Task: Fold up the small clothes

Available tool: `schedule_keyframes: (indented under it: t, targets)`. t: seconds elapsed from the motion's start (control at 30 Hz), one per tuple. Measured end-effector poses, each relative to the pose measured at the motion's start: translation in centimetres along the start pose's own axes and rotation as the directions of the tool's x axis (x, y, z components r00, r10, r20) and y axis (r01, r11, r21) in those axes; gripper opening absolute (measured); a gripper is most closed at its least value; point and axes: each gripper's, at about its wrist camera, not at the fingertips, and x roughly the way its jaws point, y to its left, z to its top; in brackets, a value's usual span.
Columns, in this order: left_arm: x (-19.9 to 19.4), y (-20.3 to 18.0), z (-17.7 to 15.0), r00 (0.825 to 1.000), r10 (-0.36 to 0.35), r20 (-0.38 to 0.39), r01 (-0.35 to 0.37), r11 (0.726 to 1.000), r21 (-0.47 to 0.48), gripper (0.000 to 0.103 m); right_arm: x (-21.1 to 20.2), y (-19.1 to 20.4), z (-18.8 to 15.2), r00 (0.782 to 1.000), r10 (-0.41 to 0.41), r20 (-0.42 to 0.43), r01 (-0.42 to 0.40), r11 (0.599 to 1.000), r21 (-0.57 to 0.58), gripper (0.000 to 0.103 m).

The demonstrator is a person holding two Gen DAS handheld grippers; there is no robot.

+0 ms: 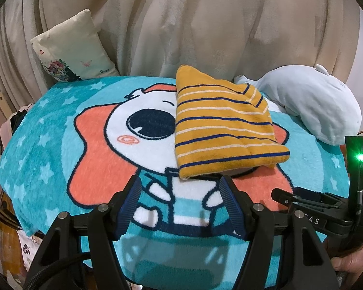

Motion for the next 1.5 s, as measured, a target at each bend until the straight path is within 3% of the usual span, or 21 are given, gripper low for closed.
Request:
schedule_keyframes:
  t: [0.23, 0.37, 0.43, 0.53, 0.63, 0.73, 0.77, 0.87, 1.07, 1.3, 1.5]
  targets:
    - [-1.0, 0.4, -0.3, 0.999, 0.015, 0.028, -0.015, 1.0, -0.02, 0.066, -0.3, 0.6, -0.4, 1.0, 0.001, 0.006, -0.001, 1.0, -0.012, 0.065]
    - [-1.9, 0.8, -0.4, 0.995, 0.048, 0.083, -0.046, 0.998, -0.033, 0.067, -0.5, 1.0, -0.5, 1.0, 0.0, 0.009, 0.0, 1.0, -0.023, 0.065]
    - [-2.8, 0.9, -0.3, 0.989, 0.076, 0.128, -0.072, 0.997, -0.036, 0.075, -0.6, 1.3, -0.6, 1.0, -0.005, 0.015, 0.006, 0.999, -0.034, 0.065]
    - [-4.9, 1.2, -0.3, 0.963, 0.116, 0.243, -0.103, 0.992, -0.068, 0.086, -0.8, 1.9, -0.6, 1.0, -0.013, 0.024, 0.015, 0.998, -0.056, 0.065]
    - [-7.3, 1.8, -0.3, 0.92, 0.141, 0.366, -0.108, 0.988, -0.11, 0.098, -1.1, 2.5, -0.7, 0.999, -0.027, 0.038, 0.03, 0.996, -0.082, 0.065]
    - [-8.7, 2.3, -0.1, 0.892, 0.152, 0.425, -0.106, 0.986, -0.13, 0.102, -1.6, 3.1, -0.7, 0.997, -0.042, 0.063, 0.049, 0.993, -0.109, 0.065]
    - [-8.9, 2.4, 0.0, 0.891, 0.156, 0.426, -0.108, 0.985, -0.133, 0.102, -1.8, 3.2, -0.7, 0.996, -0.046, 0.072, 0.055, 0.992, -0.116, 0.065]
    - [-9.0, 2.2, -0.1, 0.893, 0.163, 0.42, -0.126, 0.985, -0.115, 0.103, -2.3, 3.8, -0.7, 0.993, -0.062, 0.099, 0.075, 0.988, -0.138, 0.065]
    - [-7.9, 1.5, -0.6, 0.921, 0.12, 0.37, -0.11, 0.993, -0.049, 0.103, -2.7, 5.4, -1.0, 0.987, -0.096, 0.13, 0.12, 0.973, -0.196, 0.066]
    - [-5.3, 1.0, -1.0, 0.961, 0.143, 0.239, -0.142, 0.99, -0.02, 0.103, -2.4, 5.2, -1.0, 0.988, -0.094, 0.12, 0.114, 0.978, -0.174, 0.067]
    - [-3.6, 1.3, -1.5, 0.98, 0.126, 0.152, -0.124, 0.992, -0.022, 0.103, -1.9, 5.3, -1.1, 0.991, -0.091, 0.098, 0.106, 0.98, -0.167, 0.067]
